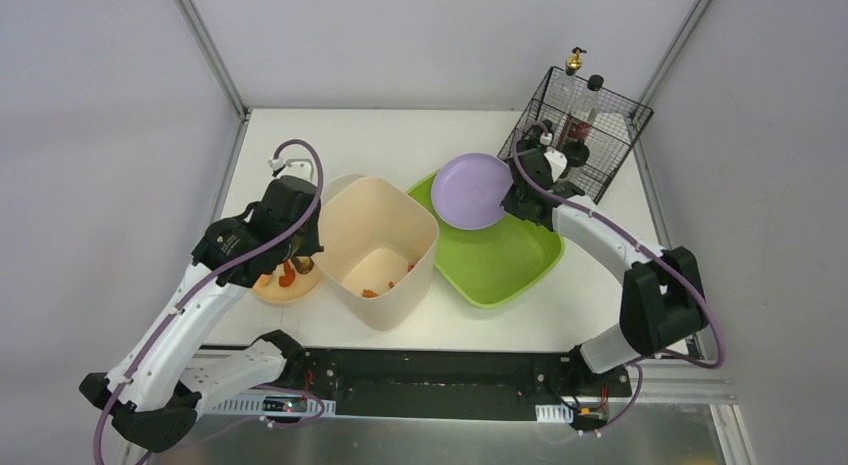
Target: Clear the kitchen counter
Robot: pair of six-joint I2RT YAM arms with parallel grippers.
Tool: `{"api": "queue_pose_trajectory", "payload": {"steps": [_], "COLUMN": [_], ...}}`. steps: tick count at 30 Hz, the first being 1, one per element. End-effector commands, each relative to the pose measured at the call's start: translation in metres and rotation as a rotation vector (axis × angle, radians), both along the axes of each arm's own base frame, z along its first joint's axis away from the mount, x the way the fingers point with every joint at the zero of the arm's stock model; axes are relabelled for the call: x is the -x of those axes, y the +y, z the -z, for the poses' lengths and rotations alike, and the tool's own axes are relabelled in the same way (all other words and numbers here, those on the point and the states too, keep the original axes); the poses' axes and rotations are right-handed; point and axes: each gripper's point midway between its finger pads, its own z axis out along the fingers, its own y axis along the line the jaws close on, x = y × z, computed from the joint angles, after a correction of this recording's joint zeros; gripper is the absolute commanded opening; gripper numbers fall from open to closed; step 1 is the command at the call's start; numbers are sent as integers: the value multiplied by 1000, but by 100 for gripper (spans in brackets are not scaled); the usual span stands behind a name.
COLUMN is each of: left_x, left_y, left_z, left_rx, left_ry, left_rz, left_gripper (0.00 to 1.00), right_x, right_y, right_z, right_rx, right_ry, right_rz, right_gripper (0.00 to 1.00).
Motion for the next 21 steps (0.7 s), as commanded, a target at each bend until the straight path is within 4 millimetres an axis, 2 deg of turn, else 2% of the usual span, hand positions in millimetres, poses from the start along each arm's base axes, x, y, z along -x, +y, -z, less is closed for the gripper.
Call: {"api": "queue_pose_trajectory", "payload": {"steps": [1, 9, 18, 21], "left_x": [-7, -7, -9, -9], "left_y": [8, 3, -3, -5], "left_z": [-9, -5, 0, 0], "left_rx": [-14, 2, 25, 34], "left_ry": [-70, -52, -29, -30], "left_rz": [-35, -12, 18, 25], "left_gripper": [0, 0, 0, 0], "right_x": [-19, -26, -25, -22], "right_y": [19, 29, 37, 38], "right_z": [10, 46, 64, 64], "right_rx": [-102, -131, -165, -172], "right_ry": [-12, 60, 100, 105], "right_rz": [20, 35, 36, 28], "right_gripper": [0, 0, 0, 14]}}
